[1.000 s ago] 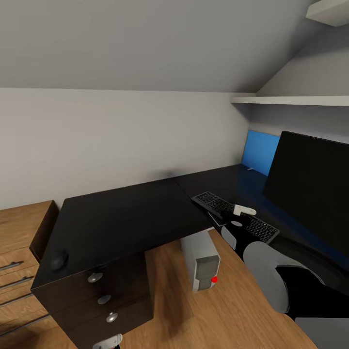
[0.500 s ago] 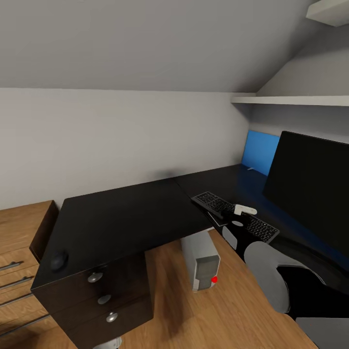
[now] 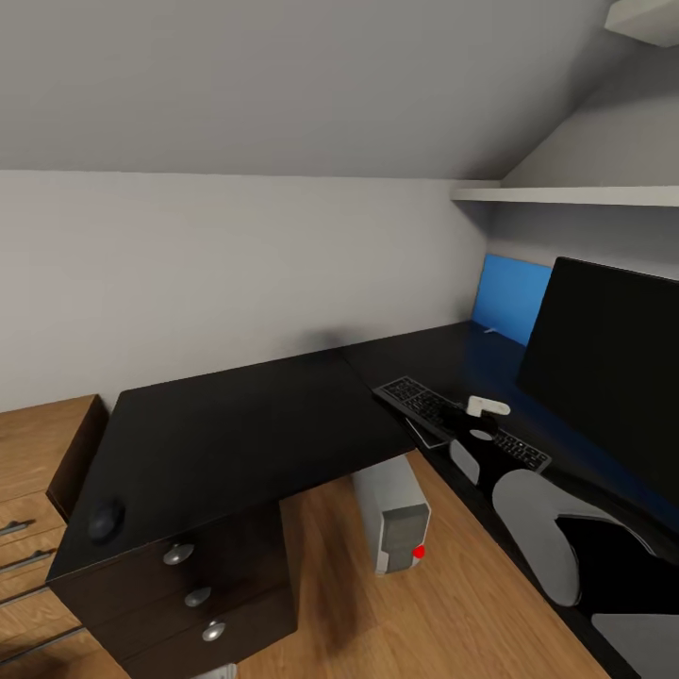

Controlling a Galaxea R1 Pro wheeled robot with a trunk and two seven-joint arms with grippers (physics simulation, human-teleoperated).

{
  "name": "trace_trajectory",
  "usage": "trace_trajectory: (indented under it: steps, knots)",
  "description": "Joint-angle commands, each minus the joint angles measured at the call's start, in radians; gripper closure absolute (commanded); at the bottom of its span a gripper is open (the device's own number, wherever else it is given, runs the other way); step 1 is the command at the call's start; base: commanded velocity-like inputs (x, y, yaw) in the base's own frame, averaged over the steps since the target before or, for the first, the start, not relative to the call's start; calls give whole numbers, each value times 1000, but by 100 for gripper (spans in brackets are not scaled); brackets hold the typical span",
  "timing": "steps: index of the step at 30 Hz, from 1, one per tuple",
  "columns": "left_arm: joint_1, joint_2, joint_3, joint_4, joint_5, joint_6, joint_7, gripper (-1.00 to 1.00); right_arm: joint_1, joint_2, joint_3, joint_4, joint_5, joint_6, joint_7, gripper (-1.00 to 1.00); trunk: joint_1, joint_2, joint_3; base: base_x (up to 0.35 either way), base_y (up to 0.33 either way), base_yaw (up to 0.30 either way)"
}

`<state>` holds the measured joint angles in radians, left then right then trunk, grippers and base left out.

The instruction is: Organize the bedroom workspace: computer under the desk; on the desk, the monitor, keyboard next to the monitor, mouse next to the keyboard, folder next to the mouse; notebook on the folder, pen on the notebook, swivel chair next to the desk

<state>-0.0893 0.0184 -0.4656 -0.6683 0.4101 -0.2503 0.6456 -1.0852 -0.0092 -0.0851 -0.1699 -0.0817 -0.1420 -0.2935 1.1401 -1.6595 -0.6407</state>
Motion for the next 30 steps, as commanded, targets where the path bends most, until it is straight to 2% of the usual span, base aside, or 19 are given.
trace_trajectory:
  steps: [1, 5, 8, 10, 13, 18, 24, 30]
  knots:
    - [-1, 2, -8, 0, 10, -6, 6, -100, -1, 0, -5, 1, -9, -7, 2, -100, 0, -1, -1, 3, 0, 0]
    - [-1, 1, -8, -1, 8, -11, 7, -100, -1, -15, -18, 2, -11, -4, 2, -100, 0, -1, -1, 1, 0, 0]
    - [-1, 0, -8, -7, 7, -13, 9, -100, -1, -26, -45, 2, -13, 12, -1, -100, 0, -1, -1, 0, 0, 0]
    - [-1, 0, -7, -11, 7, -13, 11, -100, -1, -28, -61, 2, -13, 66, -1, -100, 0, -1, -1, 0, 0, 0]
    - [-1, 0, -7, -12, 7, -14, 11, -100, -1, -29, -64, 1, -13, 82, -1, -100, 0, -1, -1, 0, 0, 0]
    - [-1, 0, -7, -13, 8, -14, 12, -100, -1, -29, -65, 1, -13, 91, -1, -100, 19, -36, -17, 0, 0, 0]
    - [-1, 0, -7, -13, 7, -14, 13, -100, -1, -28, -64, 2, -13, 92, -1, -100, 19, -36, -17, 0, 0, 0]
    - [-1, 0, -7, -13, 7, -14, 13, -100, -1, -28, -64, 2, -13, 93, -2, -100, 38, -71, -32, 0, 0, 0]
